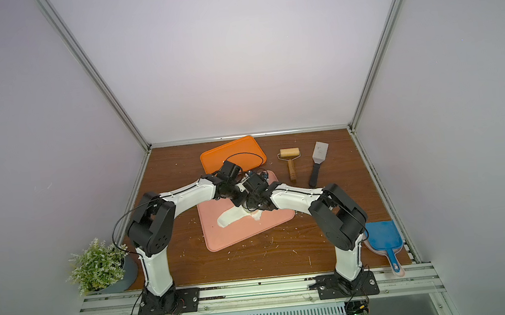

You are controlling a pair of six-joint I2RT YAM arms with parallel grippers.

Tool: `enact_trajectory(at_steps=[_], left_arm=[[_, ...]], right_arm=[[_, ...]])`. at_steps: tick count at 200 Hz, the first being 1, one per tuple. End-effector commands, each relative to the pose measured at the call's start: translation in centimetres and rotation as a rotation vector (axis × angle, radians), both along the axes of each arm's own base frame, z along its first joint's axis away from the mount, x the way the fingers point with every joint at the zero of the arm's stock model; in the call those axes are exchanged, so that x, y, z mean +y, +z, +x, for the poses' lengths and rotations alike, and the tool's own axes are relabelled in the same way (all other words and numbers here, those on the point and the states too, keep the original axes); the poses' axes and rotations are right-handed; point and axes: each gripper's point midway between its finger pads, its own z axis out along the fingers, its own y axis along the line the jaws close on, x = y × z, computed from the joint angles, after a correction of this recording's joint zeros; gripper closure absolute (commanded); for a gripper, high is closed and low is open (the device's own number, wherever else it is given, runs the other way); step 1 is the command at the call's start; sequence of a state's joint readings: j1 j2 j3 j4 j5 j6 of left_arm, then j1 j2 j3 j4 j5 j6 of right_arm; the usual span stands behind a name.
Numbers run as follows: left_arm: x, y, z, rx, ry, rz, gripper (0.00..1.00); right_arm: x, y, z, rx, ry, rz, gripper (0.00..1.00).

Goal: Roll out the dumpling wrappers from the dough
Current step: Press the dumpling wrapper on the work surface.

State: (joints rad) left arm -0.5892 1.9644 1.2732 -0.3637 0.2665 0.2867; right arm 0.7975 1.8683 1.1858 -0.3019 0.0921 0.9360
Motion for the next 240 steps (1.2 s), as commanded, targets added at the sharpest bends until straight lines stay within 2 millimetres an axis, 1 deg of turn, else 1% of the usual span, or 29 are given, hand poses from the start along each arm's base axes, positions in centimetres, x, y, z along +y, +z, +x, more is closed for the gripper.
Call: enact_trajectory(at_steps=[1,42,55,73,90,126,145,161,190,217,240], left_arm=[[8.6,-10.5,-16.5,0.569,-0.152,0.393,1.0],[9.2,-10.3,-18.7,0.622,-0.165,0.377,1.0],[9.4,-10.3,-19.1,0.634,-0.168,0.374,1.0],[9.4,-10.4,-19.3,0.642,-0.167,0.375,1.0],[9.3,-10.6,-19.1,0.635,-0.164,0.376,1.0],[8.1,-10.3,-16.3,0.544,-0.145,0.372,1.0],[7.0,-9.3,-14.6,0.49,-0.141,0.347,1.0],[6.1,-8.4,-13.6,0.459,-0.144,0.319,1.0],[4.6,-6.6,-12.3,0.407,-0.155,0.261,1.0],[3.3,-4.7,-11.1,0.363,-0.161,0.208,0.99],[2.3,-3.3,-10.1,0.326,-0.164,0.169,0.94]], right_arm=[[-1.2,-6.7,-5.2,0.245,0.173,-0.138,1.0],[-1.7,-7.6,-1.9,0.225,0.166,-0.168,1.0],[-1.6,-7.8,-1.2,0.215,0.171,-0.185,1.0],[-1.5,-8.1,-0.9,0.216,0.177,-0.199,1.0],[-1.5,-8.3,-1.7,0.225,0.181,-0.195,1.0],[-1.4,-8.0,-4.3,0.234,0.192,-0.195,1.0],[-1.4,-7.6,-5.4,0.234,0.188,-0.178,1.0],[-1.5,-7.2,-5.9,0.232,0.181,-0.163,1.0],[-1.6,-6.4,-5.7,0.216,0.176,-0.167,1.0],[-1.3,-5.6,-5.3,0.2,0.178,-0.162,1.0],[-1.0,-5.2,-5.1,0.199,0.181,-0.16,1.0]])
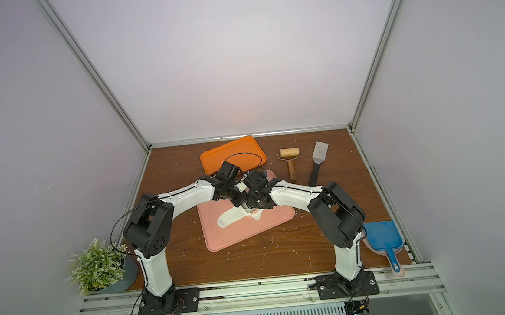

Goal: Roll out the dumpling wrappers from the dough
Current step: Press the dumpling wrapper on the work surface.

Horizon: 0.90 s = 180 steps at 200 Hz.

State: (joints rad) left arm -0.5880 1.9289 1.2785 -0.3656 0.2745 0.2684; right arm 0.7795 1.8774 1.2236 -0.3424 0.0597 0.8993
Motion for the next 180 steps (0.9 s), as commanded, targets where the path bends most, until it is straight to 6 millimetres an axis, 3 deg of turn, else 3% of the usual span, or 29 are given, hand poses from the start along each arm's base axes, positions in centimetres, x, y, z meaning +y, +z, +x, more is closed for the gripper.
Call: enact_trajectory(at_steps=[1,28,98,127,148,180], left_arm=[[2.5,-4.9,-10.4,0.345,-0.182,0.198,0.94],[1.3,-3.3,-9.4,0.315,-0.185,0.148,0.84],[-0.8,-1.3,-8.3,0.3,-0.198,0.069,0.74],[-1.6,0.6,-7.8,0.276,-0.206,0.014,0.59],[-1.6,2.3,-6.8,0.25,-0.192,-0.03,0.47],[-0.4,4.8,-5.1,0.203,-0.149,-0.08,0.41]], right_arm=[[-1.0,-5.6,-5.4,0.177,0.153,-0.159,1.0],[-0.8,-5.1,-5.2,0.171,0.155,-0.151,1.0],[-0.2,-3.9,-4.7,0.155,0.164,-0.146,1.0],[0.2,-3.2,-4.3,0.142,0.165,-0.142,1.0],[0.5,-2.7,-4.1,0.136,0.167,-0.145,1.0],[0.5,-2.7,-3.9,0.137,0.17,-0.156,1.0]])
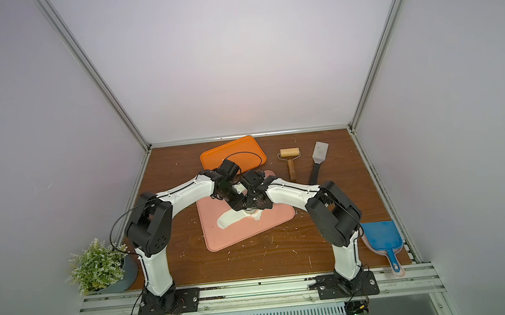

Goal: Roll out the dumpling wrappers from the dough
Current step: Press the dumpling wrapper on the work surface.

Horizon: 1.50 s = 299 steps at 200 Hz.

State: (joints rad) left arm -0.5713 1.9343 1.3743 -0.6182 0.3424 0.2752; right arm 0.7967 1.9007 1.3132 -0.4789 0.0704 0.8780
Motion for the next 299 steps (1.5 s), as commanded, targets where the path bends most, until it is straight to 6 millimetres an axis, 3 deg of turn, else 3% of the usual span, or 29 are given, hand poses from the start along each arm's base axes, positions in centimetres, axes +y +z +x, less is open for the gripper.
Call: enact_trajectory(at_steps=[1,59,105,146,174,203,255,299], left_arm=[[-1.5,4.0,-2.6,0.038,-0.122,-0.126,0.41],[2.0,4.9,-3.4,0.014,-0.089,-0.112,0.23],[1.8,4.7,-4.4,0.054,-0.101,-0.15,0.17],[2.7,5.7,-2.8,0.006,-0.058,-0.135,0.17],[6.2,7.0,-0.5,-0.037,0.065,-0.132,0.17],[10.4,7.3,0.2,-0.058,0.18,-0.115,0.16],[15.8,5.5,-1.2,-0.028,0.328,-0.087,0.16],[20.7,2.4,-1.1,-0.189,0.455,0.118,0.14]], right_arm=[[0.4,-3.4,-3.2,0.102,0.136,-0.092,1.0],[0.4,-3.3,-2.8,0.091,0.133,-0.108,1.0],[1.1,-3.5,-2.8,0.101,0.154,-0.082,1.0],[1.4,-3.0,-2.7,0.086,0.154,-0.073,1.0],[1.4,-2.6,-2.4,0.069,0.154,-0.079,1.0],[1.5,-2.2,-2.3,0.055,0.163,-0.098,1.0],[1.5,-1.3,-2.4,0.029,0.162,-0.101,1.0],[1.8,0.2,-2.0,-0.002,0.151,-0.061,1.0]])
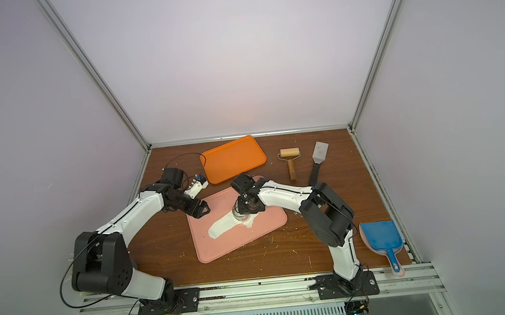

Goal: Roll out the dumpling wrappers from the dough
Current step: Press the dumpling wrapper on the work surface.

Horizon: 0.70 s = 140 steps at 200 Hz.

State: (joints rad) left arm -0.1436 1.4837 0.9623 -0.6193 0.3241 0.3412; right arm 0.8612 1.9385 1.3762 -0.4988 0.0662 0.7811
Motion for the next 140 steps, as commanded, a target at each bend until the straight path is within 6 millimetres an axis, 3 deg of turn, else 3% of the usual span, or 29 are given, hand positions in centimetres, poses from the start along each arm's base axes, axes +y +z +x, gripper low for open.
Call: enact_trajectory(at_steps=[1,25,80,140], left_arm=[[2.7,-0.3,0.9,-0.105,0.086,0.12,0.14],[3.0,-0.7,0.2,-0.145,0.109,0.113,0.06],[2.6,-1.9,-0.4,-0.108,0.094,0.095,0.07],[2.2,-1.8,-0.6,-0.103,0.083,0.07,0.07]], right_arm=[[-1.1,-0.1,-0.8,0.018,-0.004,-0.037,1.0],[-0.8,0.4,-0.7,0.032,-0.001,0.004,1.0],[0.0,1.7,-0.6,0.035,0.006,0.074,1.0],[-0.3,2.8,-0.4,0.024,-0.001,0.095,1.0]])
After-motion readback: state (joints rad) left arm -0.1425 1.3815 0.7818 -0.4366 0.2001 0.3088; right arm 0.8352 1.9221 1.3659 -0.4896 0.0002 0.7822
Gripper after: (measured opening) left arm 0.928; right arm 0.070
